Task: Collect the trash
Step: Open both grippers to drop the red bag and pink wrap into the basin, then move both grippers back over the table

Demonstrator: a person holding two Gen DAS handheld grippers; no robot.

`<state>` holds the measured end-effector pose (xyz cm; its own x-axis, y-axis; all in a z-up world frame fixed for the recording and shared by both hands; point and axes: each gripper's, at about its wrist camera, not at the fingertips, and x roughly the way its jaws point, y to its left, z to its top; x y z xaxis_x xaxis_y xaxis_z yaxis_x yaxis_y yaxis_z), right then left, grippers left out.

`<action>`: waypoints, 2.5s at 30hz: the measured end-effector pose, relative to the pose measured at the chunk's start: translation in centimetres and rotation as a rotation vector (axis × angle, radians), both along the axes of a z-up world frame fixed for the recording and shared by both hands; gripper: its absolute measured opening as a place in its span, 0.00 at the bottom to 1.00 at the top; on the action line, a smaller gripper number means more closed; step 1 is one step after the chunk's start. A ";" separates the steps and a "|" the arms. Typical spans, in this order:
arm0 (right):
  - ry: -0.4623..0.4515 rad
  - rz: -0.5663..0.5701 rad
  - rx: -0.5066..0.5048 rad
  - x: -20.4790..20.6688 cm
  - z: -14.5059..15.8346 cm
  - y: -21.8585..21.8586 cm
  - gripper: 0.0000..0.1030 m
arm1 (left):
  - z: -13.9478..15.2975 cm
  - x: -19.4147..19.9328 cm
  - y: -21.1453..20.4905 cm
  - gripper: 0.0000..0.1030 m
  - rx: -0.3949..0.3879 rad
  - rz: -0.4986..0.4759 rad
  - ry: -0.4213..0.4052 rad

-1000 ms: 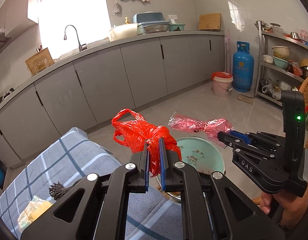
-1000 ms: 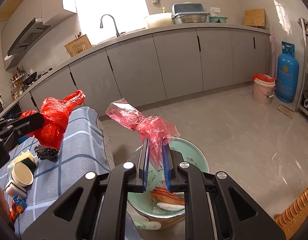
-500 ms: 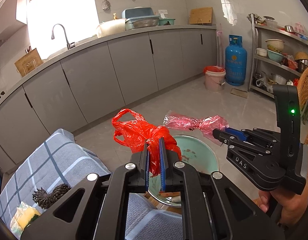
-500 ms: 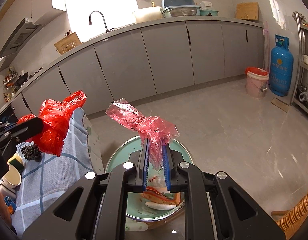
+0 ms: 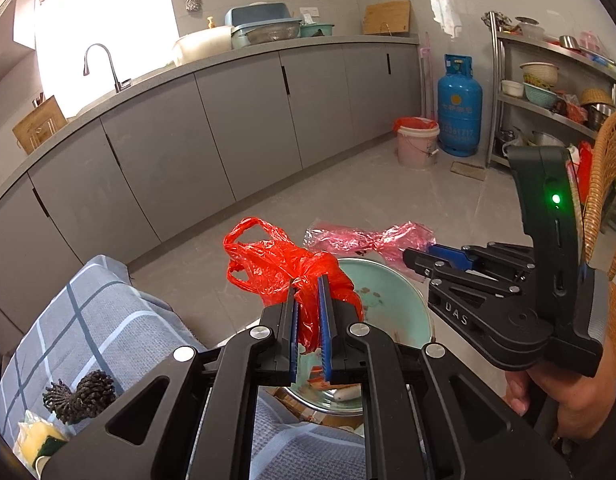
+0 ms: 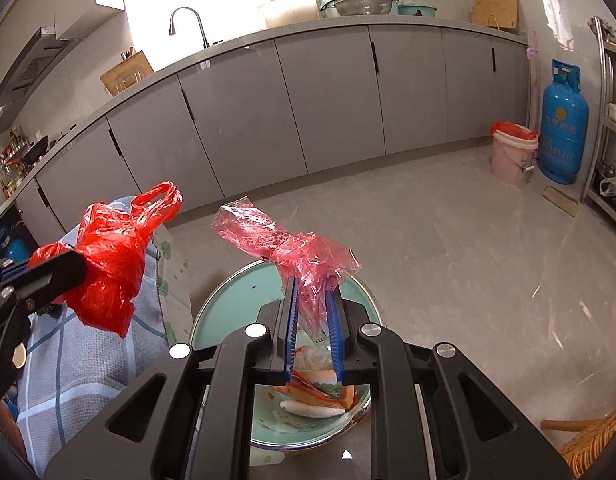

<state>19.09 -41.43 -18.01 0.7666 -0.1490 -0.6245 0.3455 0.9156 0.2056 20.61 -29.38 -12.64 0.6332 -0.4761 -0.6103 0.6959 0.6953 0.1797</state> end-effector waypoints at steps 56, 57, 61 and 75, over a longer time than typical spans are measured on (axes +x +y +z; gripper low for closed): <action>-0.026 0.126 -0.005 -2.0 3.6 11.2 0.62 | 2.6 -0.7 14.9 0.82 -0.118 0.306 0.015; -0.027 0.138 -0.006 -2.1 3.7 11.9 0.63 | 2.9 -1.0 15.7 0.84 -0.123 0.315 0.009; -0.032 0.178 -0.012 -2.1 4.2 13.9 0.63 | 3.7 -2.0 18.1 0.84 -0.131 0.347 -0.009; -0.052 0.326 -0.012 -3.5 5.3 21.4 0.65 | 4.6 -5.1 28.3 0.84 -0.123 0.522 -0.038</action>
